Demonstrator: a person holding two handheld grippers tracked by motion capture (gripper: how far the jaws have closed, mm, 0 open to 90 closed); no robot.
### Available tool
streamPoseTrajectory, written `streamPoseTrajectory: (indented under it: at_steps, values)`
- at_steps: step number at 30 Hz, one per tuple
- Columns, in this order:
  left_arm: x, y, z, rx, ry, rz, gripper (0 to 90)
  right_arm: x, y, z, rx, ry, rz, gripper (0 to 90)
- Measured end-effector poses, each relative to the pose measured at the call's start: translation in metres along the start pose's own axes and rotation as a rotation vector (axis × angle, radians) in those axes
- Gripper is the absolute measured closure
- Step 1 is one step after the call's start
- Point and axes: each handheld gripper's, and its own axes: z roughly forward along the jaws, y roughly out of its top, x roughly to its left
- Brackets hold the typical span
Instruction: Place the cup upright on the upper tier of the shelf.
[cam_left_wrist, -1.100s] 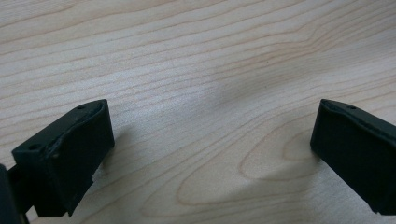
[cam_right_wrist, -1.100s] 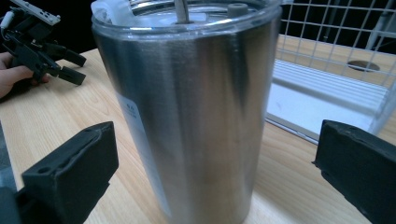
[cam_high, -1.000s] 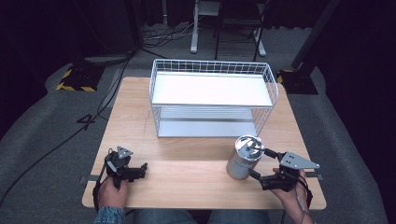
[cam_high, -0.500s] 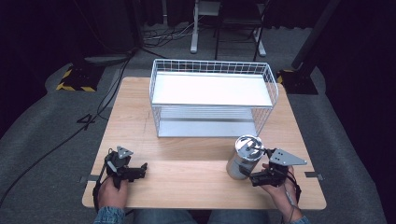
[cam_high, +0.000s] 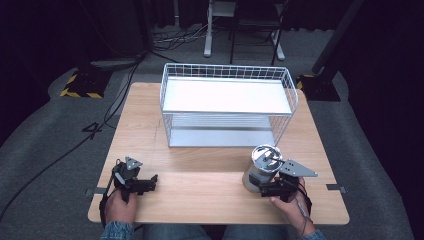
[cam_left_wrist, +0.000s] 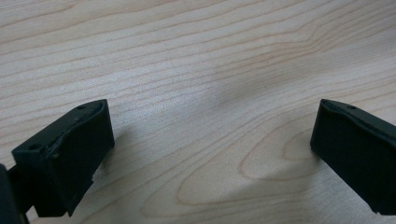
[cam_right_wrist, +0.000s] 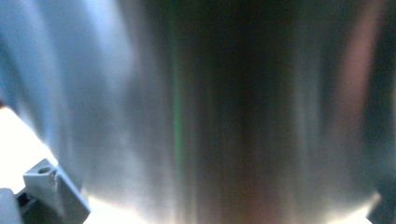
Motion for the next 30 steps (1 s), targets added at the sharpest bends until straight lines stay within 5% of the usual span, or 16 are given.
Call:
streamPoseTrajectory:
  at_steps: [30]
  values:
    - [0.0000,0.0000,0.0000,0.000,0.000,0.000,0.0,0.0019,0.0041,-0.0024,0.004,-0.011,-0.017,3.6]
